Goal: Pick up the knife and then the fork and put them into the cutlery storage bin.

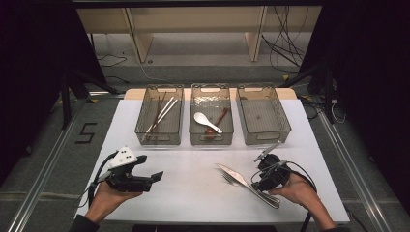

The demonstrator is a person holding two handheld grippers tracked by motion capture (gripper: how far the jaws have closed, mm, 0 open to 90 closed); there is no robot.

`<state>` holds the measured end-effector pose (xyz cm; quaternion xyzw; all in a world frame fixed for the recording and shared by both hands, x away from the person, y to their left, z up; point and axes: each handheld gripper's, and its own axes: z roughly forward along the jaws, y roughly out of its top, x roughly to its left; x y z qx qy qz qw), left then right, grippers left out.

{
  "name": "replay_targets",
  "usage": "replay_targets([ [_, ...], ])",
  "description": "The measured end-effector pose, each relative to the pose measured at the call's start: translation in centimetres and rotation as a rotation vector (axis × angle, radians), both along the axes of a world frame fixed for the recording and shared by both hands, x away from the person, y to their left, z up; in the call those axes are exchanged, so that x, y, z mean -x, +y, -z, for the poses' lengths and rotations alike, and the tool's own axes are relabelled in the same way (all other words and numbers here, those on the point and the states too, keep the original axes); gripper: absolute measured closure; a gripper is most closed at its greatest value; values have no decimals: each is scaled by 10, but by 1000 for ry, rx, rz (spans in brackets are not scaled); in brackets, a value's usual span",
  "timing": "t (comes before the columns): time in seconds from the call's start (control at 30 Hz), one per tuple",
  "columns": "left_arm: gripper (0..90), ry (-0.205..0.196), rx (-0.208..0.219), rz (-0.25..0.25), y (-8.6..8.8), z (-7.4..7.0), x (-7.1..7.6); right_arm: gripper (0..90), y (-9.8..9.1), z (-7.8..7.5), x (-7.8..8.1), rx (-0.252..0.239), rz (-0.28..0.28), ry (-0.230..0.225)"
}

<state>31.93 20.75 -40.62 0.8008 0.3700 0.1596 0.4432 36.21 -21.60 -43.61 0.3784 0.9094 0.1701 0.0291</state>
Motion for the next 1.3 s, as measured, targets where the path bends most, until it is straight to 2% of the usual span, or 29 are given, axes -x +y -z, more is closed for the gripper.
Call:
replay_targets([
  [0.17, 177, -1, -2, 2, 0, 0, 0, 391, 10, 6, 0, 17, -27, 17],
  [0.33, 177, -1, 0, 1, 0, 0, 0, 410, 19, 13, 1, 51, -54, 35],
  [0.8, 177, -6, 7, -3, 0, 0, 0, 658, 22, 19, 0, 91, -80, 51],
  [1.07, 177, -6, 5, -3, 0, 0, 0, 706, 25, 19, -2, 100, -93, 54],
  [1.17, 177, -6, 4, -3, 0, 0, 0, 774, 27, 19, -2, 94, -106, 58],
  [1.3, 177, -5, -1, -1, 0, 0, 0, 795, 28, 19, -3, 99, -116, 59],
])
